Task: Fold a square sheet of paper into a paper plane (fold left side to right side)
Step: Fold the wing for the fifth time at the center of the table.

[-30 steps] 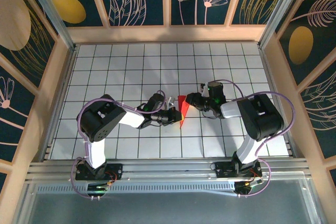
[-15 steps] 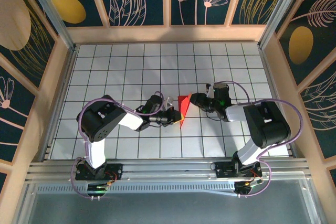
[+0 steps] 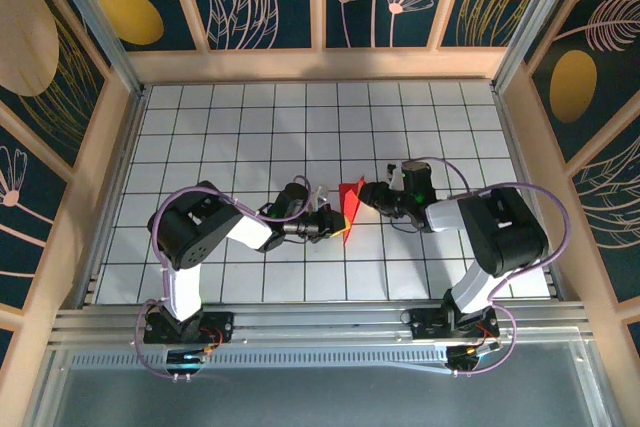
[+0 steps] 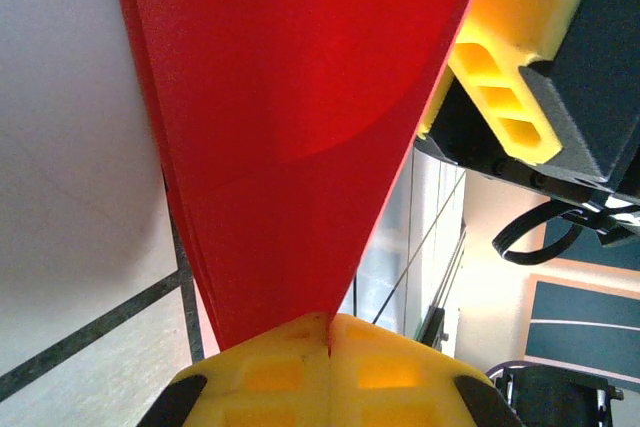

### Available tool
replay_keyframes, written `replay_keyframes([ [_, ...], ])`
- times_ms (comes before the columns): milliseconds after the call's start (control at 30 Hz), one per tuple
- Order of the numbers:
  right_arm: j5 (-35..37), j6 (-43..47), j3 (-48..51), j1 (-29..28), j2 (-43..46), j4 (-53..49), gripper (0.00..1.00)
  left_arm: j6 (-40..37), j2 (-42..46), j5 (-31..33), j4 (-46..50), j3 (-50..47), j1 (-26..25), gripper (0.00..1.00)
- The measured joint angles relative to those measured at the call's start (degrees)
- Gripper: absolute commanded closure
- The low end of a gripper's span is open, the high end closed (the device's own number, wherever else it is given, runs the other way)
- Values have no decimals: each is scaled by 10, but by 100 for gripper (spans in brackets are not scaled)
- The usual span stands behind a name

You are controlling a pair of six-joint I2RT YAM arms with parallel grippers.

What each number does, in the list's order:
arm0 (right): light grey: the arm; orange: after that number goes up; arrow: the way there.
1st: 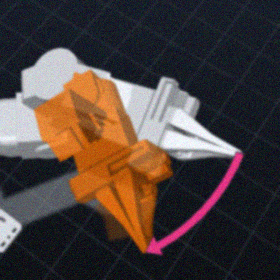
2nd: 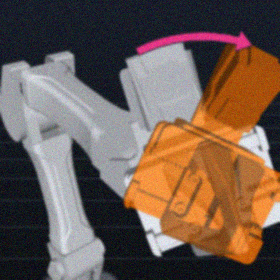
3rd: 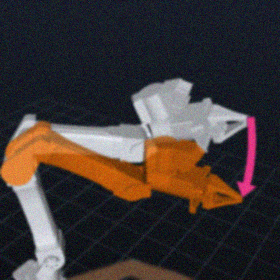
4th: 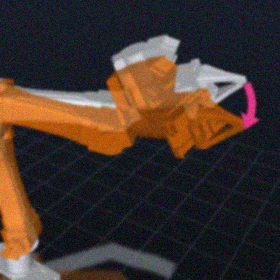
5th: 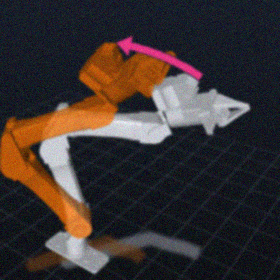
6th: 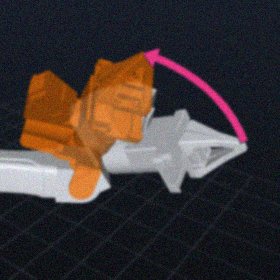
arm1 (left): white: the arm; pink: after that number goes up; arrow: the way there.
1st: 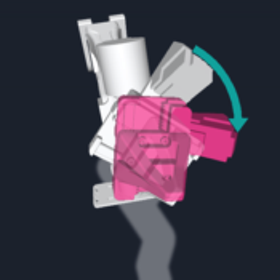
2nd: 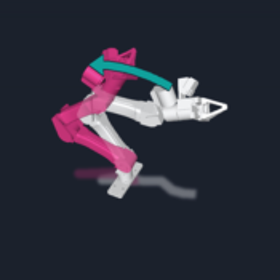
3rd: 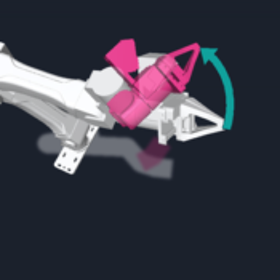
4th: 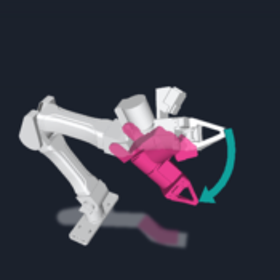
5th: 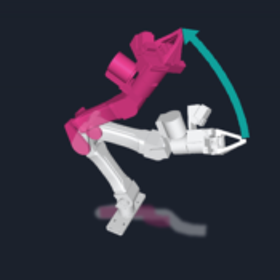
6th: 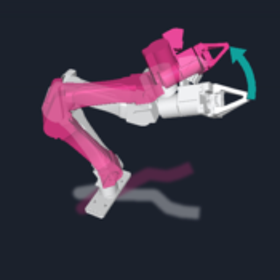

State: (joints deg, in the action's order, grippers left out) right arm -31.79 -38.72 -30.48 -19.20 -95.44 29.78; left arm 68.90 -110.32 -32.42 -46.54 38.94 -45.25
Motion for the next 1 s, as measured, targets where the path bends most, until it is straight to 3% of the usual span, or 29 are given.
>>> replay_keyframes([
  [700, 5, 9, -53, -18, -35, -35, 60, 4, -6, -1, -4, 0, 0, 100],
  [1000, 15, 20, -91, -23, -43, -107, 60, 4, -7, -1, -4, -2, 0, 84],
])
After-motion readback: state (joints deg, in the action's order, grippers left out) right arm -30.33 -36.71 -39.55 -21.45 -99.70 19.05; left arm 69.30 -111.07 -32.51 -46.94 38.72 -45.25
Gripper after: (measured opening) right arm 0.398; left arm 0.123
